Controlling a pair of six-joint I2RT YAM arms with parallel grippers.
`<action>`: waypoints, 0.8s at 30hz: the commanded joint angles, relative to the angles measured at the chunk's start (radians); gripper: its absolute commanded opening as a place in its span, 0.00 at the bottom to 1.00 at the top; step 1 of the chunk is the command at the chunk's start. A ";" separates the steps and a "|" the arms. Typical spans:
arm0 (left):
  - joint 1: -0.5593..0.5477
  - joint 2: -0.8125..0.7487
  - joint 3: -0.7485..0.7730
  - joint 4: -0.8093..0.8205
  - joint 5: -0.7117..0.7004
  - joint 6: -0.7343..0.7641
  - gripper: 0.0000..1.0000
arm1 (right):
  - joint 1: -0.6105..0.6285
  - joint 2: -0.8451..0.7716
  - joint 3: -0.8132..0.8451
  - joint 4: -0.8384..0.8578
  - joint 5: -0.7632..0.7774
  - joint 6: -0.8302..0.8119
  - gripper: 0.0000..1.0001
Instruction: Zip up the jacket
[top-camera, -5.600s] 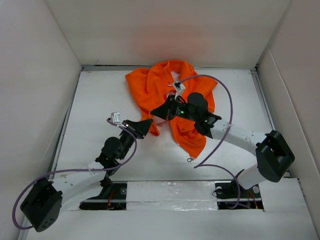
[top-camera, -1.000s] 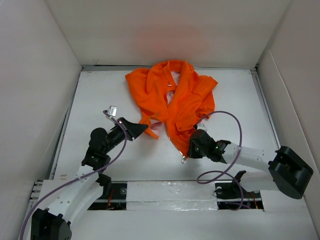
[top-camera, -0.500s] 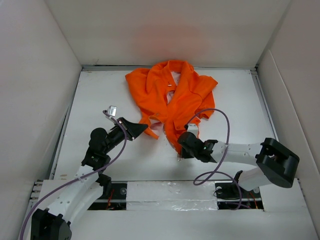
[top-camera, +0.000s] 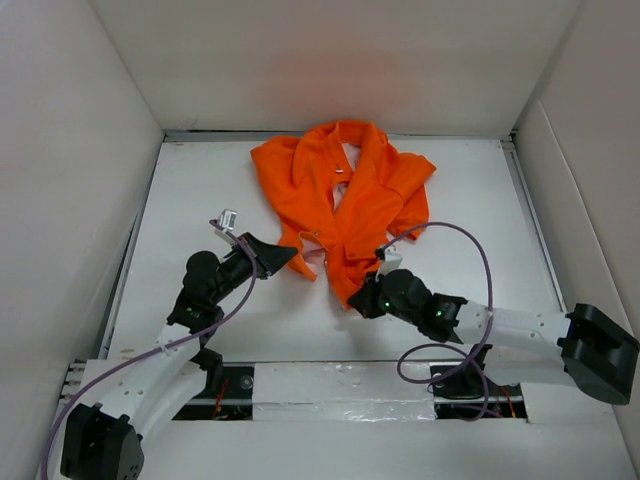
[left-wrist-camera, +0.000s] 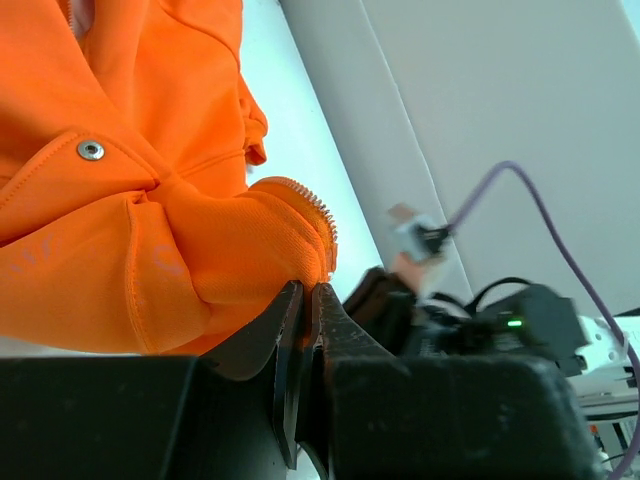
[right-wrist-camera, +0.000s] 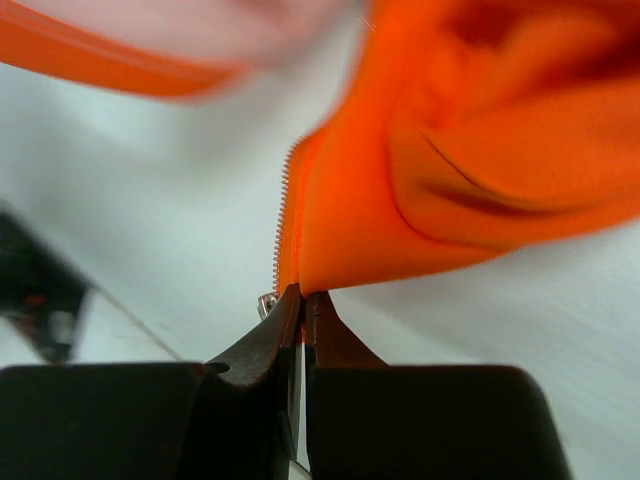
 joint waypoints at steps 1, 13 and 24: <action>0.007 0.015 0.055 0.085 -0.014 -0.024 0.00 | 0.011 -0.048 0.080 0.379 -0.042 -0.137 0.00; -0.053 0.050 0.161 0.108 -0.132 0.005 0.00 | -0.151 0.070 0.163 0.884 -0.226 -0.196 0.00; -0.053 0.090 0.124 0.250 -0.135 -0.040 0.00 | -0.151 0.060 0.145 0.973 -0.120 -0.168 0.00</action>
